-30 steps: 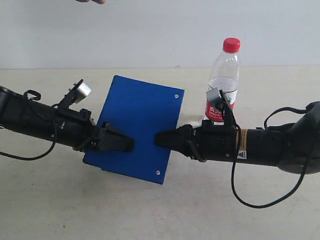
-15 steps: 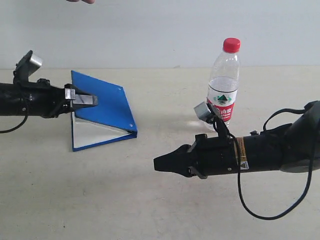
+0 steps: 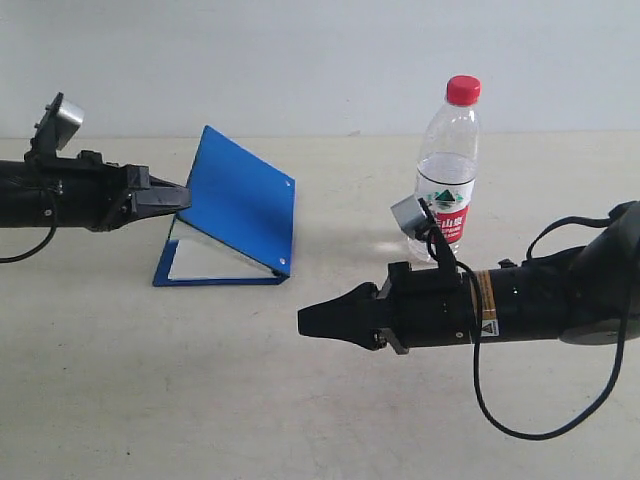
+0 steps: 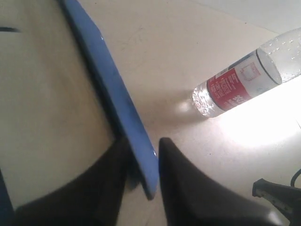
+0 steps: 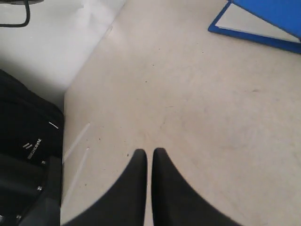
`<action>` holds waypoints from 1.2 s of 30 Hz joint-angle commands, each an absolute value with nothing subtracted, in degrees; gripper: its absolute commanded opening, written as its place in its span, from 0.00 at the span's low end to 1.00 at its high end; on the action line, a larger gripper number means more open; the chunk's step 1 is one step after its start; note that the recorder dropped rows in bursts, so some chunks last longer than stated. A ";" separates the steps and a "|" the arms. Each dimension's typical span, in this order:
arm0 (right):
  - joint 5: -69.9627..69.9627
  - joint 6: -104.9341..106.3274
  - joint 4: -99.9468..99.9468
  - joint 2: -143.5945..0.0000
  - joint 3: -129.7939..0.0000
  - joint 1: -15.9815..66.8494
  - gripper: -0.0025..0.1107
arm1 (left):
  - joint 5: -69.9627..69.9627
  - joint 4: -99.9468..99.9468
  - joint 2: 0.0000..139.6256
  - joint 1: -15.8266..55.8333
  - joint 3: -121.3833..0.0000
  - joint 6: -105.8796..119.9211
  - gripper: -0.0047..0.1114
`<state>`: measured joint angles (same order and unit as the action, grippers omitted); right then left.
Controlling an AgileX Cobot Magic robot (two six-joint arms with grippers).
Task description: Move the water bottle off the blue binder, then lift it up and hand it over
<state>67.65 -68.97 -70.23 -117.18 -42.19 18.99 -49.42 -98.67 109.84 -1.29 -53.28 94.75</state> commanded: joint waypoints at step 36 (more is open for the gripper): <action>69.96 -72.49 -75.98 -115.97 -42.00 18.82 0.02 | -64.65 -84.69 119.99 -1.29 -55.26 93.88 0.08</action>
<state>68.96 -73.41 -74.68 -117.06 -42.19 18.99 -63.04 -89.58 121.67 -1.29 -55.95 95.05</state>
